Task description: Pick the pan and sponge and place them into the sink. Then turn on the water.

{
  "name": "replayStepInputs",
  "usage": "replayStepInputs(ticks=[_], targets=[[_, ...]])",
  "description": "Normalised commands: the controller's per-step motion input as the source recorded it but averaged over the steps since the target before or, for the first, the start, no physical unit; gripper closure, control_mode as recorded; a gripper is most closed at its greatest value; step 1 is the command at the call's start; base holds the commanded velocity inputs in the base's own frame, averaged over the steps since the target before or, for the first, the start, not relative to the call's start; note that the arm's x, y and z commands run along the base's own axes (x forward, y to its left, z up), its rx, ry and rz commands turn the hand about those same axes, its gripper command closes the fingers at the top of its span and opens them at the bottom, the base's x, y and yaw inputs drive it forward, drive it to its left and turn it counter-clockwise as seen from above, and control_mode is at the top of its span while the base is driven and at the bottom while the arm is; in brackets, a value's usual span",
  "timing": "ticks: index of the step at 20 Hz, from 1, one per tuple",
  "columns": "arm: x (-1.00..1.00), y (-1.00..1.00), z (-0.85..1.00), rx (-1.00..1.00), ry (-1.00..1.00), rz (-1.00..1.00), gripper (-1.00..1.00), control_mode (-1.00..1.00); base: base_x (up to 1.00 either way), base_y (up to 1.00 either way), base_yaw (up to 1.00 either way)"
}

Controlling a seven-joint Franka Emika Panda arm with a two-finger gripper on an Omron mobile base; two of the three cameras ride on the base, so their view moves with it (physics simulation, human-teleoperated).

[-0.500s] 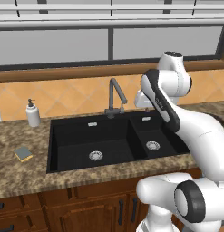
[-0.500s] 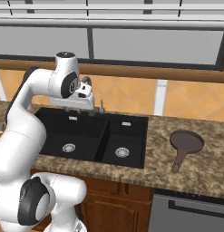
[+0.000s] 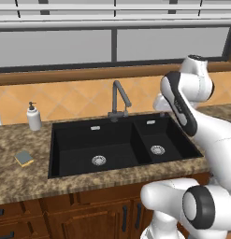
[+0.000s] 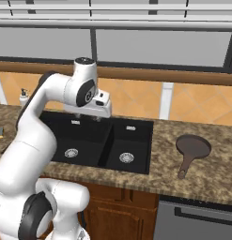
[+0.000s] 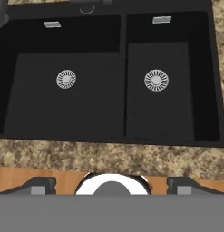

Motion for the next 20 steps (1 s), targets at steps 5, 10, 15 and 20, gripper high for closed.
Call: replayStepInputs(ticks=[5,10,15,20], targets=[[-0.23,-1.0,-0.23,0.02,-0.01,0.0,-1.0,-1.0,0.0,0.0,0.0],[-0.27,-1.0,-0.36,0.0,0.0,0.0,-1.0,-1.0,0.0,0.0,0.0],[-0.2,-1.0,-0.41,0.0,0.0,-0.02,-1.0,-1.0,0.0,0.0,0.0],[-0.07,-1.0,-0.4,-0.01,0.05,-0.06,-1.0,-1.0,0.0,0.0,0.0]])
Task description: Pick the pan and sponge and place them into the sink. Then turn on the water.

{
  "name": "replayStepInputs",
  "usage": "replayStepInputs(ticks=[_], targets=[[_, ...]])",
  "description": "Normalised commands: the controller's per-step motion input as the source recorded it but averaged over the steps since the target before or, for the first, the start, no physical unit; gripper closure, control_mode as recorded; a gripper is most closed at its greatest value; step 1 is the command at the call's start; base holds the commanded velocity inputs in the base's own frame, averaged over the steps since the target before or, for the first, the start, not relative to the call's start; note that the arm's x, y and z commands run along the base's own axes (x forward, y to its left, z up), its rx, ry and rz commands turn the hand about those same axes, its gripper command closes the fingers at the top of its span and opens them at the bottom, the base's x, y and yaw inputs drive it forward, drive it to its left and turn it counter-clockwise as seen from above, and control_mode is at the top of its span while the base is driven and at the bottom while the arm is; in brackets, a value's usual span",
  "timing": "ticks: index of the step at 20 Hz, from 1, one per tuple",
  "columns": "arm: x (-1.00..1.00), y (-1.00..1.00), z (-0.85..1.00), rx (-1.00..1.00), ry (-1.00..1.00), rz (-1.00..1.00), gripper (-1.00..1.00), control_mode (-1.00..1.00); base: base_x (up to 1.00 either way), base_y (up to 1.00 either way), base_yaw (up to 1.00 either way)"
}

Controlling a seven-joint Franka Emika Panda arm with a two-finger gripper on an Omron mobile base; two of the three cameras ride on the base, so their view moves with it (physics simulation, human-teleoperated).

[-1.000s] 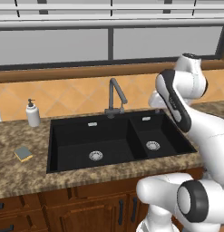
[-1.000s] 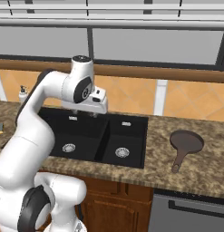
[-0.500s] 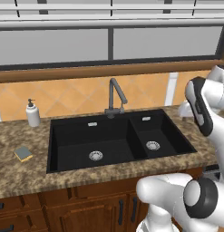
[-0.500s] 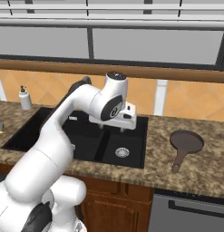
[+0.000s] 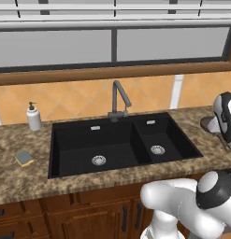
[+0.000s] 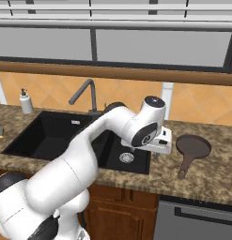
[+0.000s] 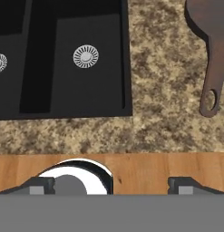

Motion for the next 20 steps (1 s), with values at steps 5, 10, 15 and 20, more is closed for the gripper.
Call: replayStepInputs(ticks=[5,10,15,20], targets=[[0.01,-0.95,-0.35,-0.01,0.02,-0.06,-1.0,-1.0,0.0,0.0,0.0],[0.22,-0.67,-0.27,0.0,0.0,0.0,-1.0,-1.0,0.0,0.0,0.0],[0.4,-0.38,-0.23,0.0,0.01,0.0,-1.0,-1.0,0.0,0.0,0.0],[0.55,-0.21,-0.25,0.0,0.01,0.0,-1.0,-1.0,0.0,0.0,0.0]])
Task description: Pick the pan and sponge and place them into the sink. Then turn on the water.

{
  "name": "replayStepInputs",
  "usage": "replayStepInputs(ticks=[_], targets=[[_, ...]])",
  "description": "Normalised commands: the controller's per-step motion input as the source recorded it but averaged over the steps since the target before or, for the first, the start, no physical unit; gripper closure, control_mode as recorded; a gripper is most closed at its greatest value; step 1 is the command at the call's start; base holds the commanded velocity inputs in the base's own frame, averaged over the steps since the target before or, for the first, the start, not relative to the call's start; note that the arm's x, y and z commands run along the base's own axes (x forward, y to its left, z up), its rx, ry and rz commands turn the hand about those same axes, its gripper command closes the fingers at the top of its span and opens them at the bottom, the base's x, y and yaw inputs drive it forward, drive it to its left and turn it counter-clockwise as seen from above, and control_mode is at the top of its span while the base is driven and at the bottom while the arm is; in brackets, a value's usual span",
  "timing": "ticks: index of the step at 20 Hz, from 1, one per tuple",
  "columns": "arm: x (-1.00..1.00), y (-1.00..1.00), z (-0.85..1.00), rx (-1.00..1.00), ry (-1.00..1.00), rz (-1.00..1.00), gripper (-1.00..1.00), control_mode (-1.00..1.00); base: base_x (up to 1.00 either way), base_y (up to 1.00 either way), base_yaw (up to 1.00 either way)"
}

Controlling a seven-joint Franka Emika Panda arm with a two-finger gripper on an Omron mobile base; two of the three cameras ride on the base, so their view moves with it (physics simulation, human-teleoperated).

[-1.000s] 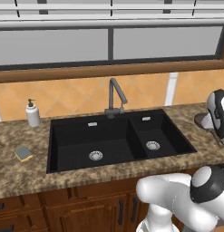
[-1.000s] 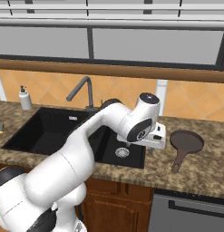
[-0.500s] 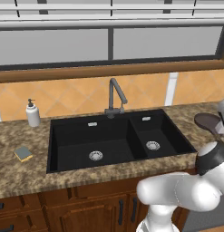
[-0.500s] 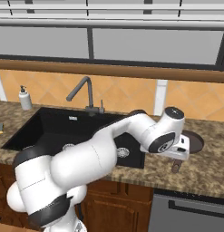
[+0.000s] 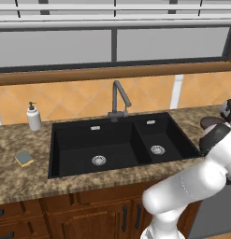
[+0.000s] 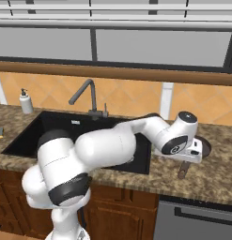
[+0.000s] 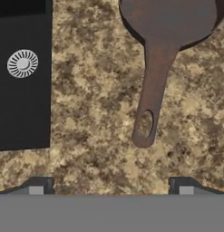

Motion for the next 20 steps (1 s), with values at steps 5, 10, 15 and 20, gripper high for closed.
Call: replayStepInputs(ticks=[5,10,15,20], targets=[[0.5,-0.23,-0.28,0.0,0.03,0.0,-1.0,-1.0,0.0,0.0,0.0],[0.29,-0.47,-0.25,0.0,0.04,0.0,-1.0,-1.0,0.0,0.0,0.0],[0.24,-0.39,-0.19,0.0,0.04,0.0,-1.0,-1.0,0.0,0.0,0.0],[0.21,-0.26,-0.17,0.0,0.05,0.0,-1.0,-1.0,0.0,0.0,0.0]])
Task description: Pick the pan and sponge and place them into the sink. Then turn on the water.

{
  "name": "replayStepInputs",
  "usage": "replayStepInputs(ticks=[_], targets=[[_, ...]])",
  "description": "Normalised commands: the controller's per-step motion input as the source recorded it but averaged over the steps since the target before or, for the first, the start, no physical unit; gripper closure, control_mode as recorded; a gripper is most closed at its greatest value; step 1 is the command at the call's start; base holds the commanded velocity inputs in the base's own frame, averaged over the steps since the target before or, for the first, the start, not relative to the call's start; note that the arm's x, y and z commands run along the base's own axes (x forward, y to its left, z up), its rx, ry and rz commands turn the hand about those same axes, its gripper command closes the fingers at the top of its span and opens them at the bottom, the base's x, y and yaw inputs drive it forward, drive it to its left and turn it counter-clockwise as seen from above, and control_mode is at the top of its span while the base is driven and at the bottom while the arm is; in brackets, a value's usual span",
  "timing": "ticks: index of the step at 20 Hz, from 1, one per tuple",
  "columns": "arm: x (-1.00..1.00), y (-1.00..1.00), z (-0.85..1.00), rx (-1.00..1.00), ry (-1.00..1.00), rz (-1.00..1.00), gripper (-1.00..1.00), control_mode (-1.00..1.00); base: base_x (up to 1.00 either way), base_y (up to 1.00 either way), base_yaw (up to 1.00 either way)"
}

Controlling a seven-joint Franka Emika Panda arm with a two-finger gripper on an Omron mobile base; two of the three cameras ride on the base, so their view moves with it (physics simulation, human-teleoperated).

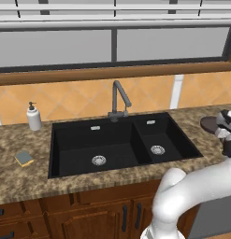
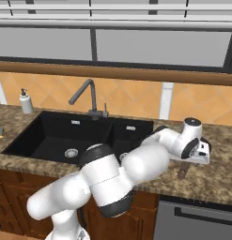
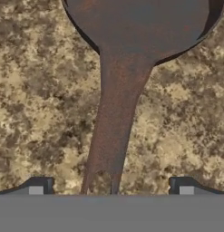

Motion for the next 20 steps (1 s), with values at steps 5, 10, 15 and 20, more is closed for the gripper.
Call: replayStepInputs(ticks=[5,10,15,20], targets=[[0.26,-0.15,-0.22,0.0,0.07,0.0,-1.0,-1.0,0.0,0.0,0.0],[0.21,-0.03,-0.31,0.02,0.02,0.0,-1.0,-1.0,0.0,0.0,0.0],[0.09,-0.02,-0.32,0.04,0.0,0.0,-1.0,-1.0,0.0,0.0,0.0],[0.08,0.0,-0.42,0.01,0.01,0.0,-1.0,-1.0,0.0,0.0,0.0]])
